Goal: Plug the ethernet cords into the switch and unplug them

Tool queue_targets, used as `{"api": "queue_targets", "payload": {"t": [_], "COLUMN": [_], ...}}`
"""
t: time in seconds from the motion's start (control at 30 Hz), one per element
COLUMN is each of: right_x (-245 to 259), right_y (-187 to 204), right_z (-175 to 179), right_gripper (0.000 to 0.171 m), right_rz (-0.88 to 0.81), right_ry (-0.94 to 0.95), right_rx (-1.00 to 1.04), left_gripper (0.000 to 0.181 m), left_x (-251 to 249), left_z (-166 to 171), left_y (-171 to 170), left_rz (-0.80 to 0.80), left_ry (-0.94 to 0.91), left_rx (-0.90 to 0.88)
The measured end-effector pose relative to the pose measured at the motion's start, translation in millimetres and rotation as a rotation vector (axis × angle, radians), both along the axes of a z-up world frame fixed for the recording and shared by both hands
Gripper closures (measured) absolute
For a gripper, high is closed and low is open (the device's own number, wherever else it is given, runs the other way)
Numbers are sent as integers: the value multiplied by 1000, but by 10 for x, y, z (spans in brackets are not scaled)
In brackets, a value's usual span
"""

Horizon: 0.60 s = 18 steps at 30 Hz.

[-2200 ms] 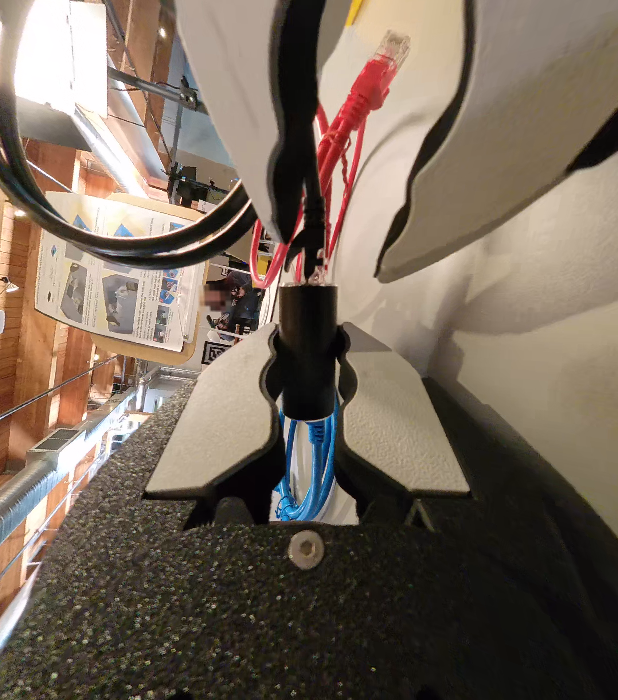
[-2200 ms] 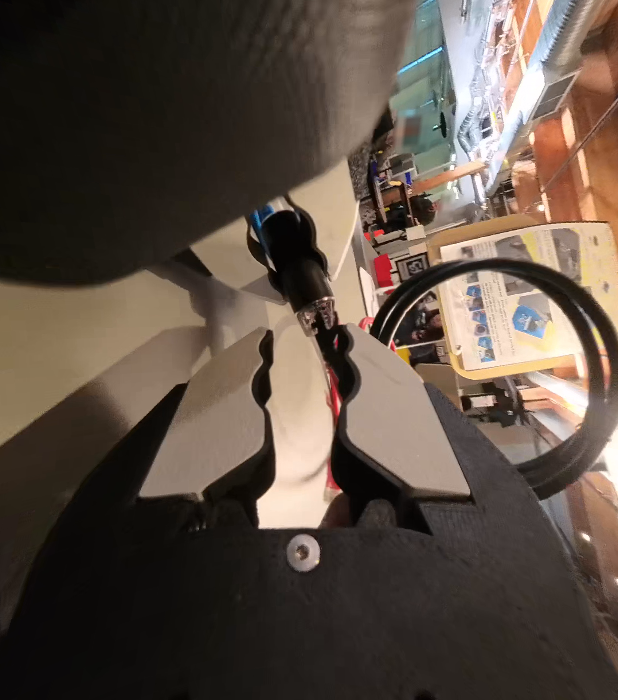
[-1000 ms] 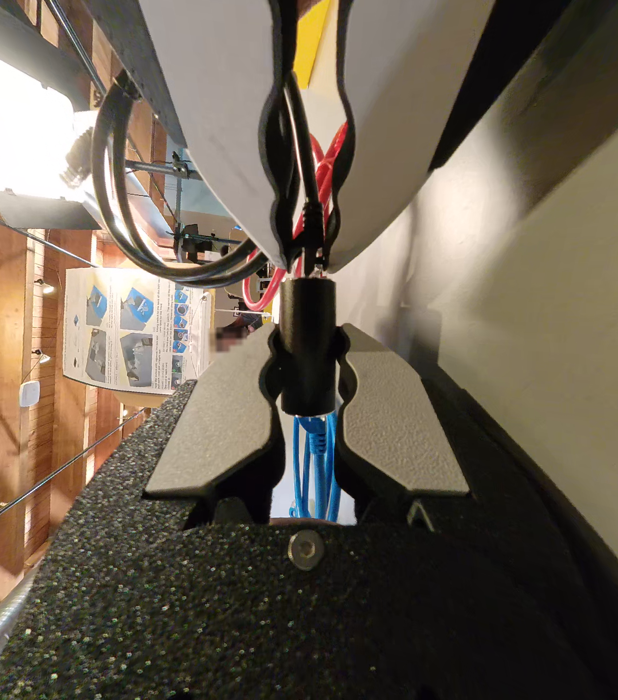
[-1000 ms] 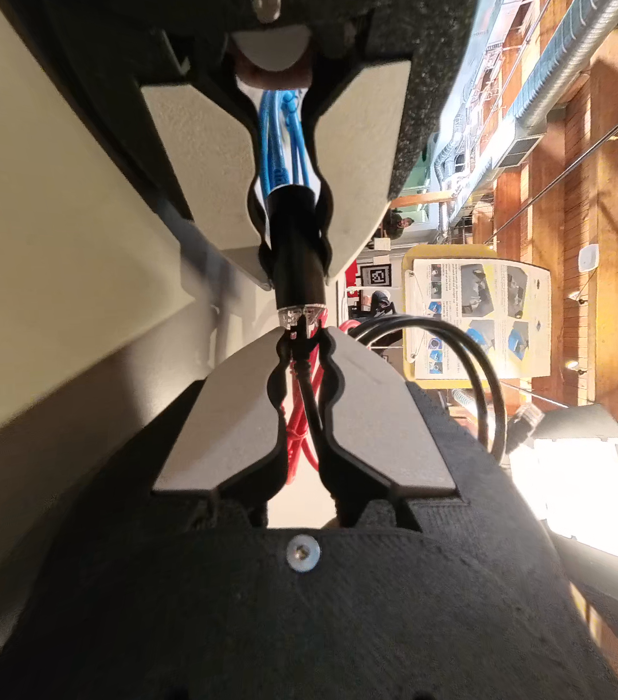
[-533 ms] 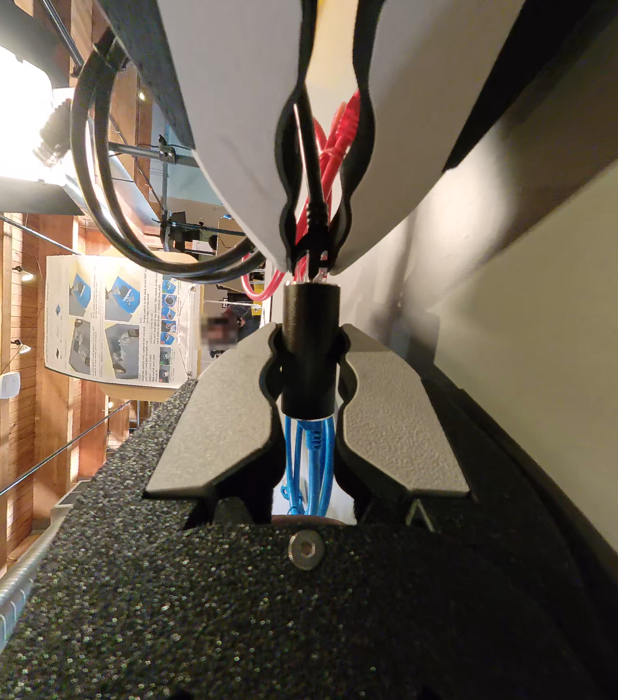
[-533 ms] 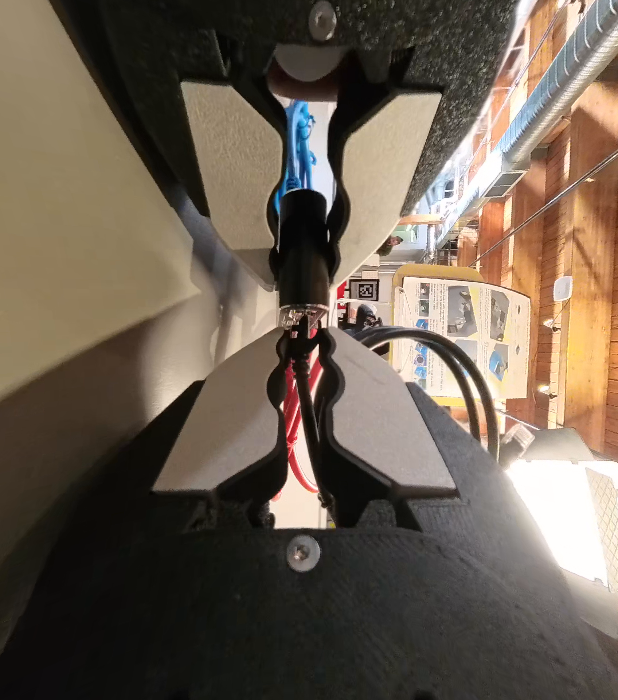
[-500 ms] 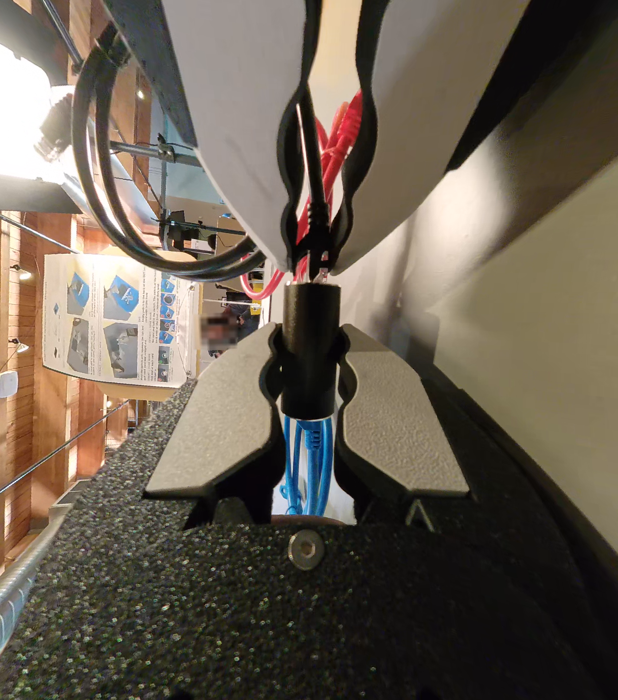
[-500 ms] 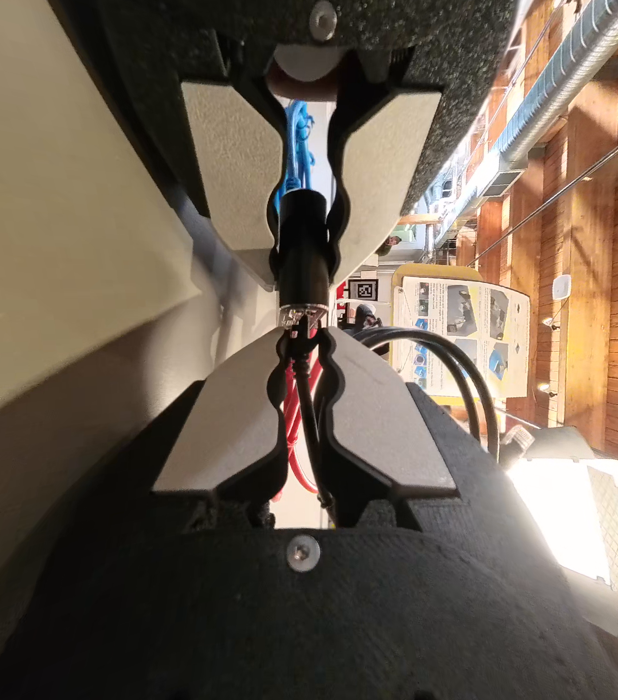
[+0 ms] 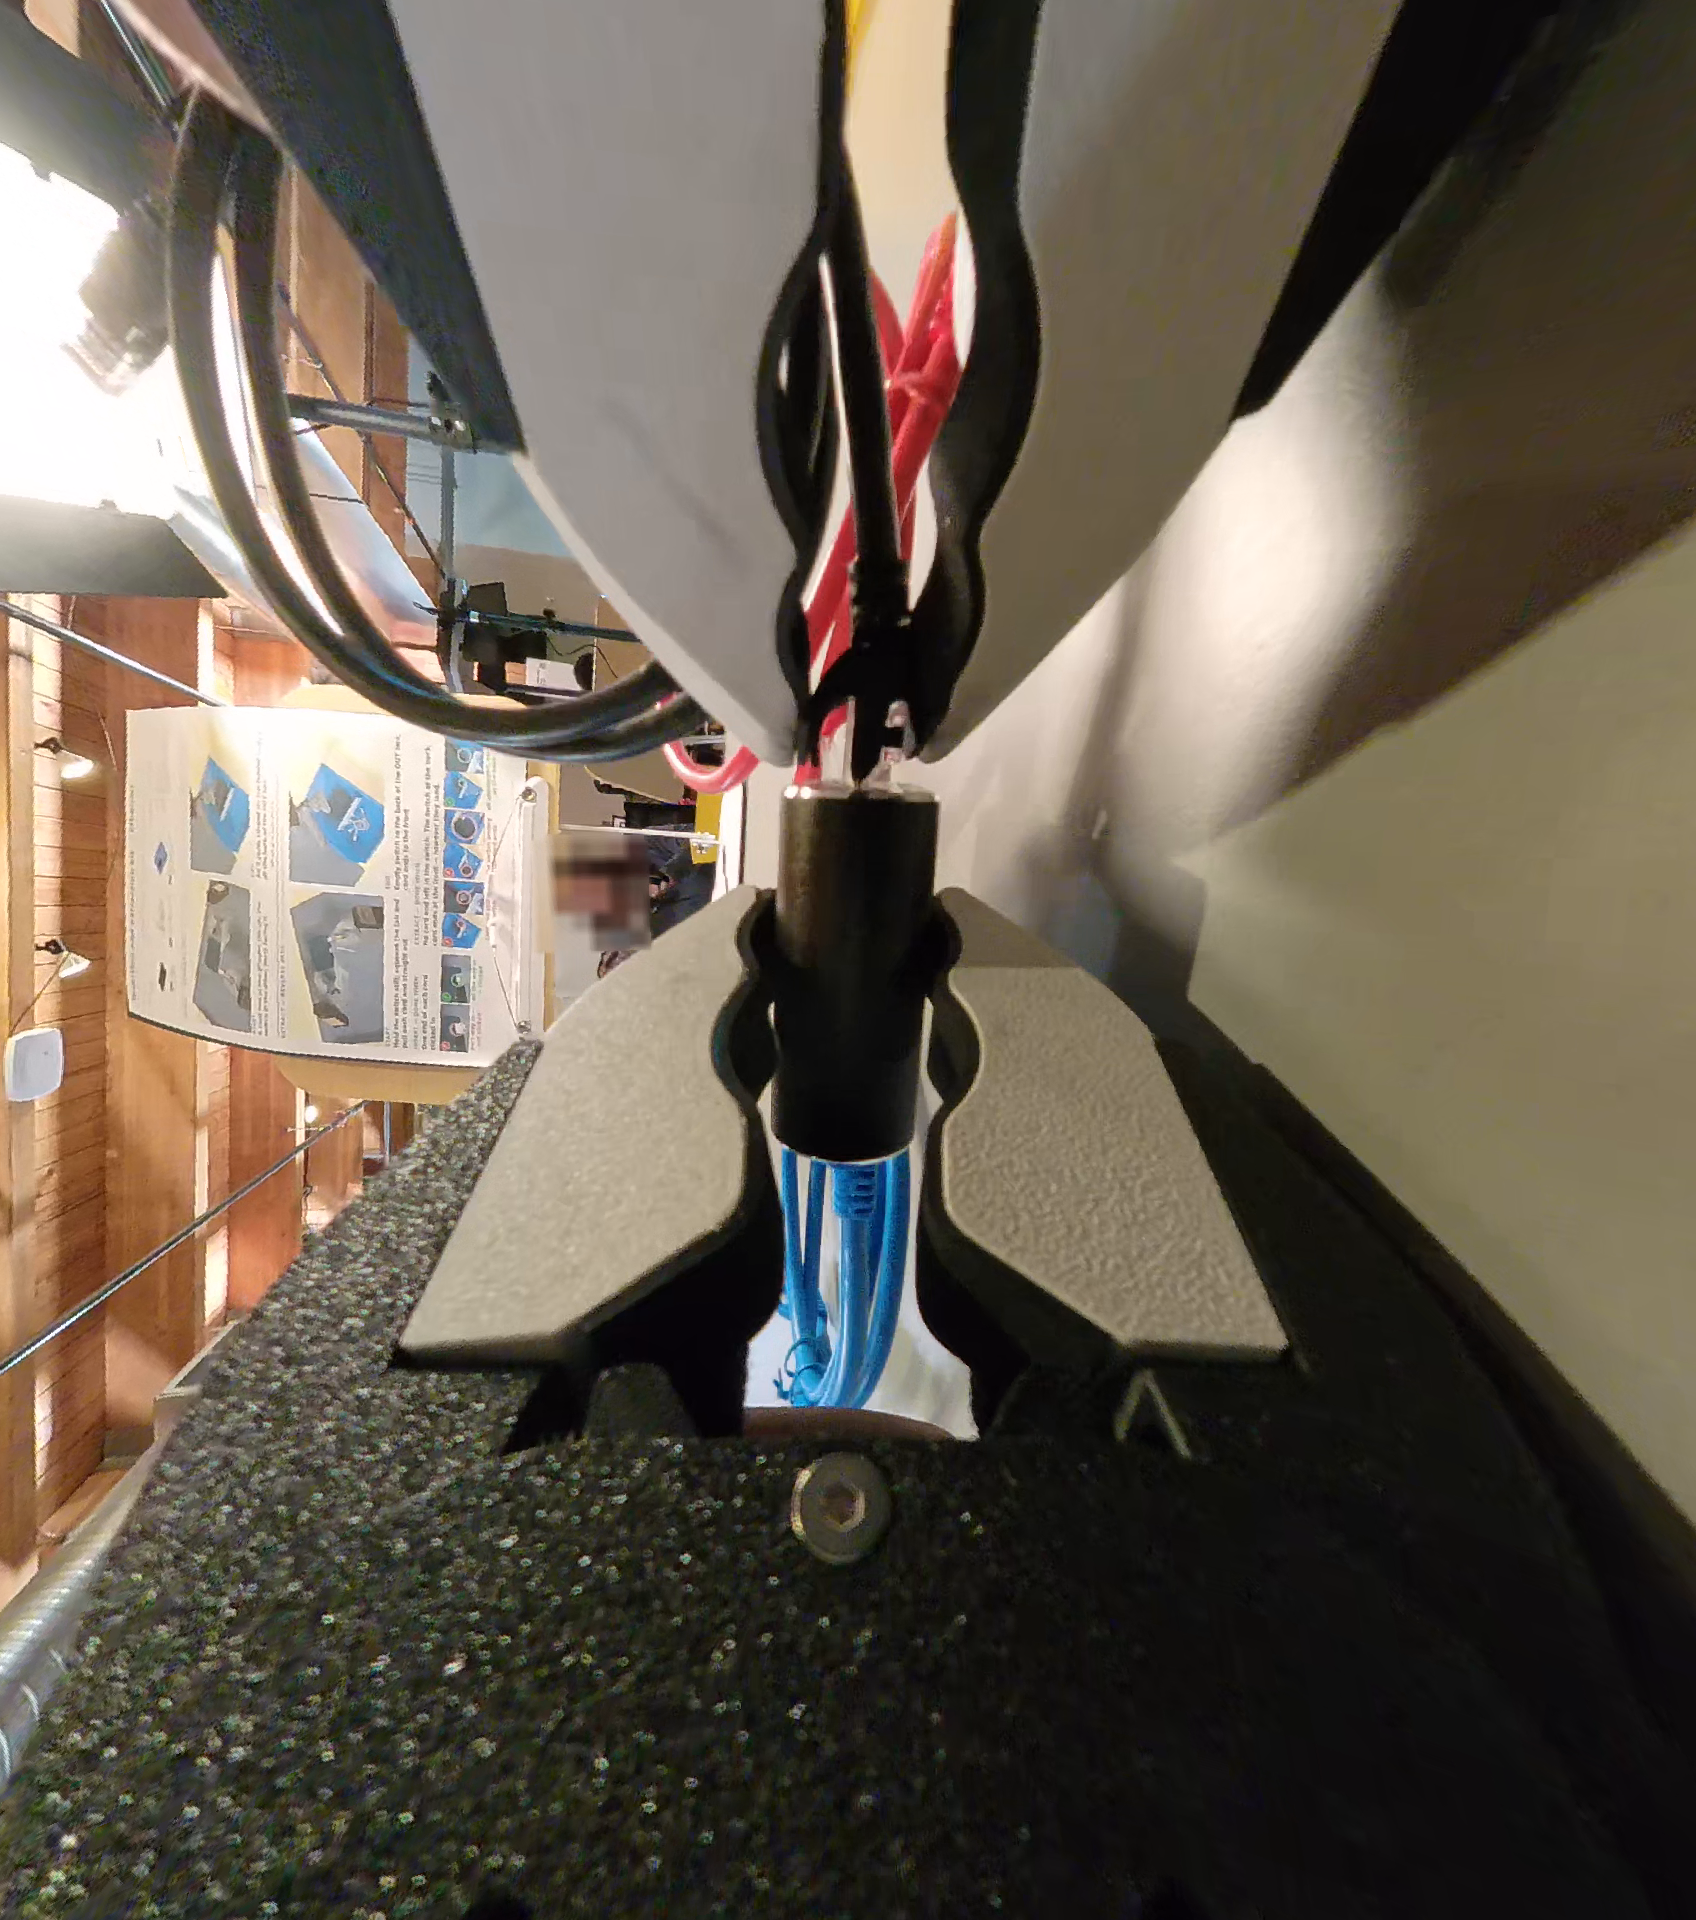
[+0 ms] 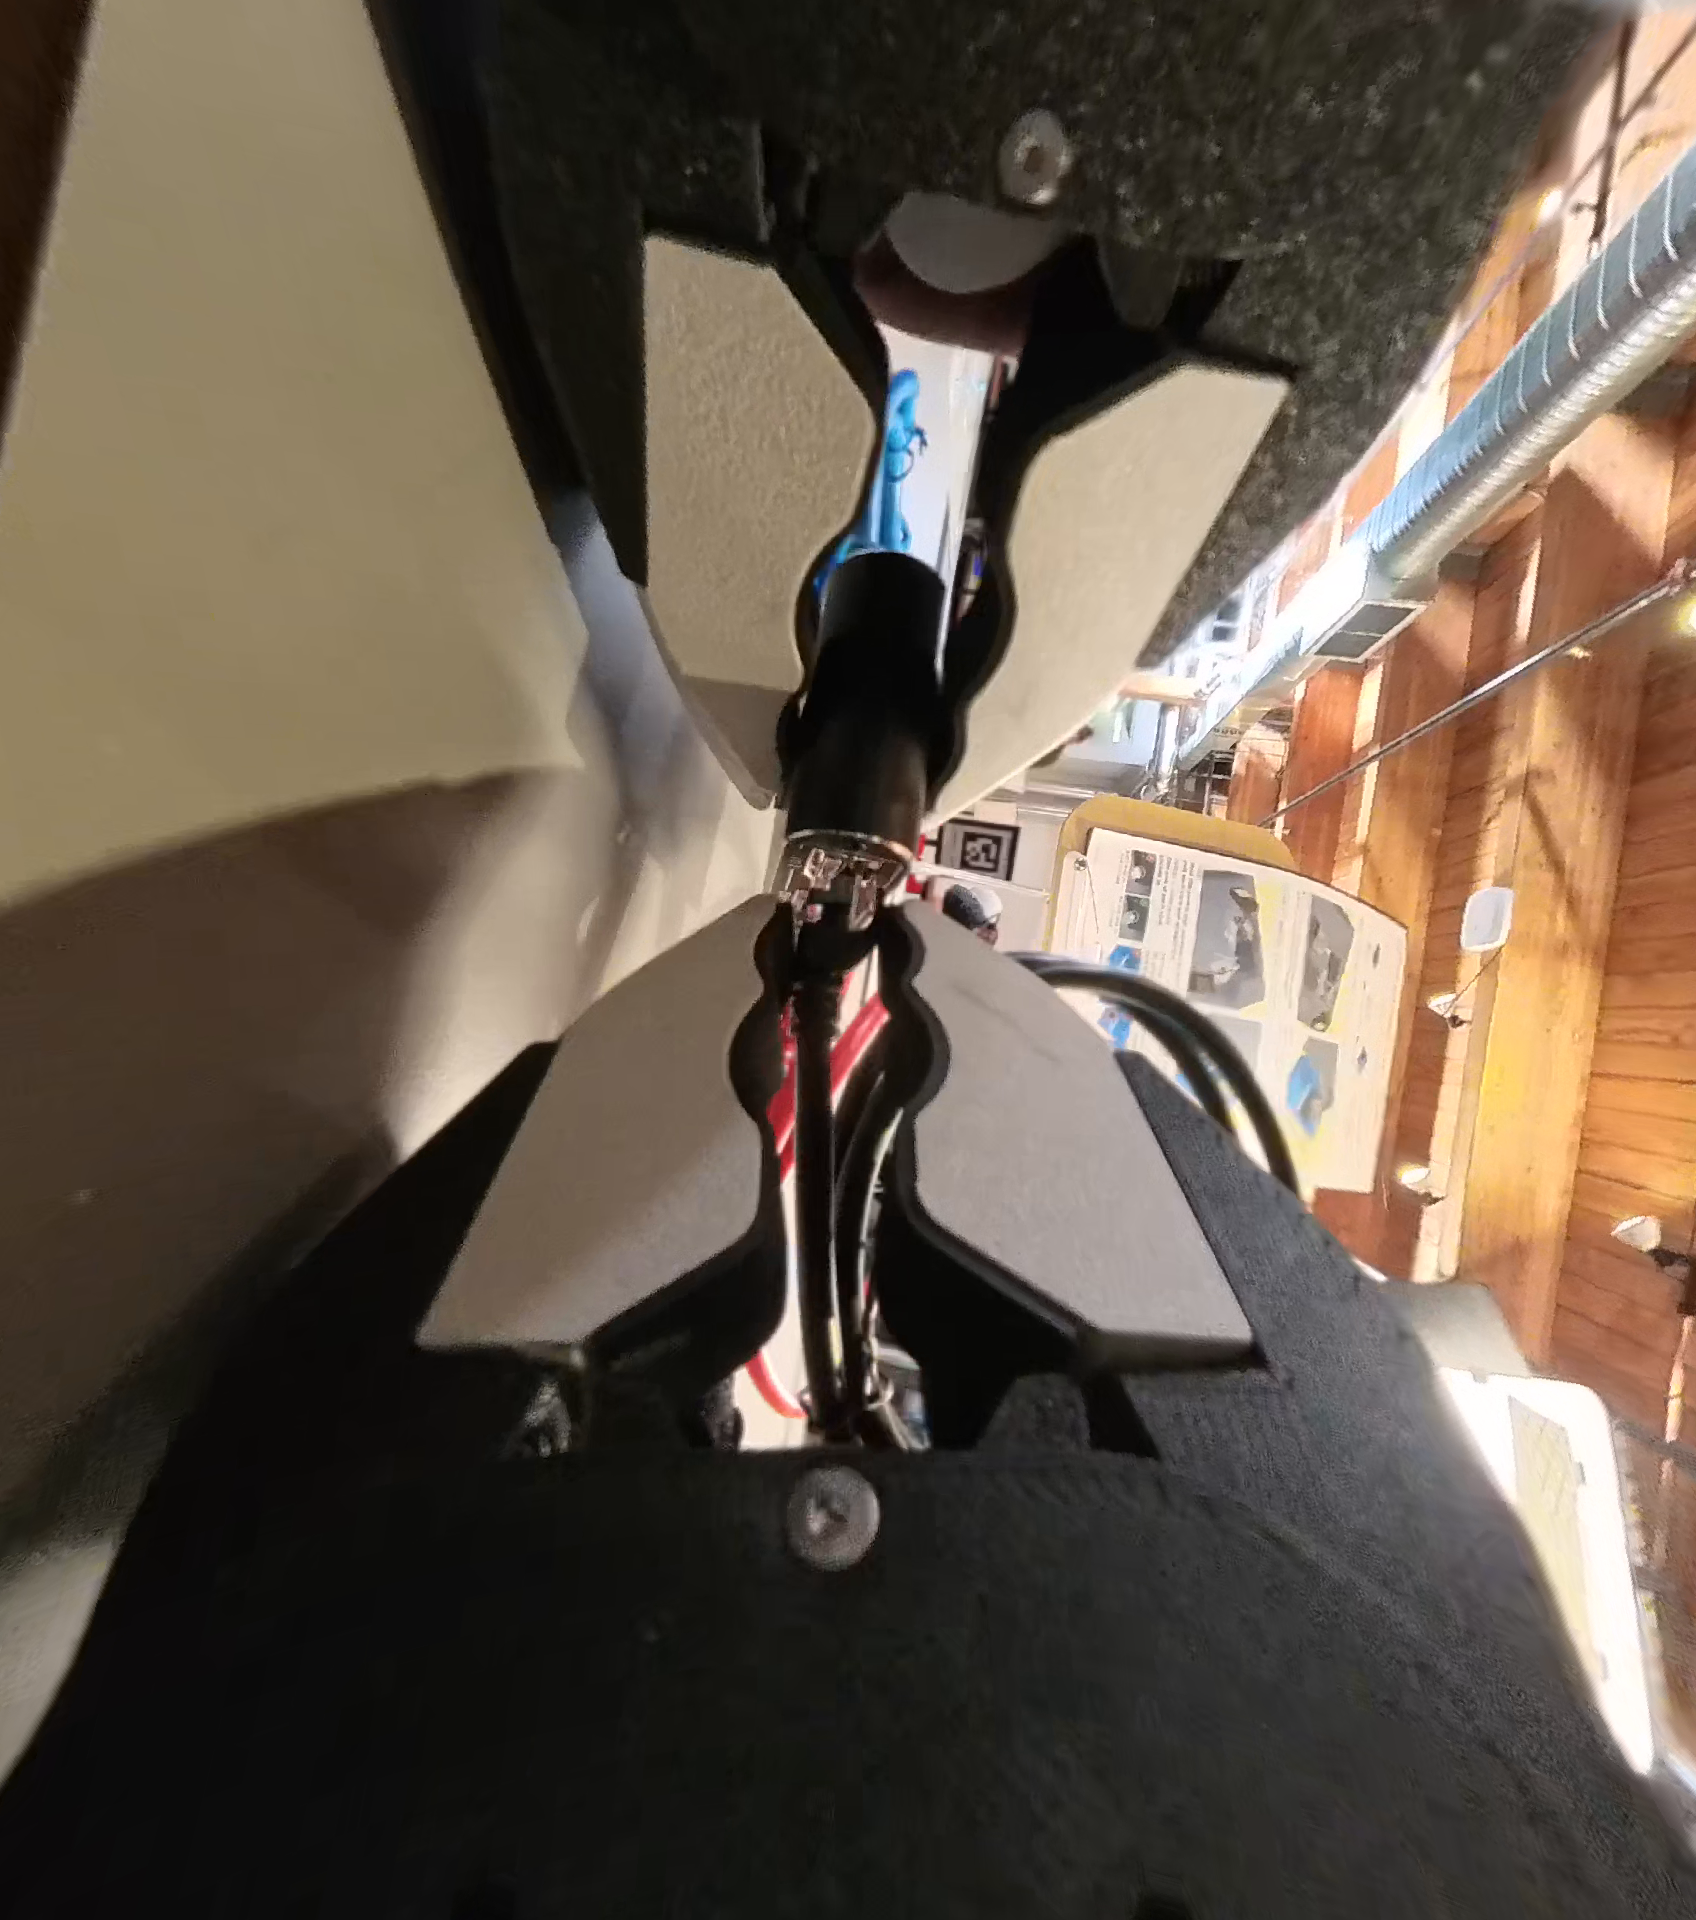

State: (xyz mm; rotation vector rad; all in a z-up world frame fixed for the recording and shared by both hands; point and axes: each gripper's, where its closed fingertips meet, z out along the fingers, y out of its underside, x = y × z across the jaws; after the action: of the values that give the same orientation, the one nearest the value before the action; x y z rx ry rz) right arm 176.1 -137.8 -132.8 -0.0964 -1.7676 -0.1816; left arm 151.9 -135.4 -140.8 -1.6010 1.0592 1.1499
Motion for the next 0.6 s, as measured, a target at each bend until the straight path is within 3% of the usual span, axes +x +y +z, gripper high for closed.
{"api": "queue_targets", "payload": {"t": [0.4, 0.6], "right_x": [85, 210], "right_y": [-43, -41], "right_z": [-13, 30], "right_gripper": [156, 156], "right_rz": [105, 120], "right_ry": [-143, -167], "right_rx": [155, 102], "left_gripper": [154, 154], "left_x": [63, 190], "left_z": [-19, 17], "left_y": [-7, -4], "left_rz": [-36, -115], "left_ry": [-15, -36], "left_rx": [-18, 3]}}
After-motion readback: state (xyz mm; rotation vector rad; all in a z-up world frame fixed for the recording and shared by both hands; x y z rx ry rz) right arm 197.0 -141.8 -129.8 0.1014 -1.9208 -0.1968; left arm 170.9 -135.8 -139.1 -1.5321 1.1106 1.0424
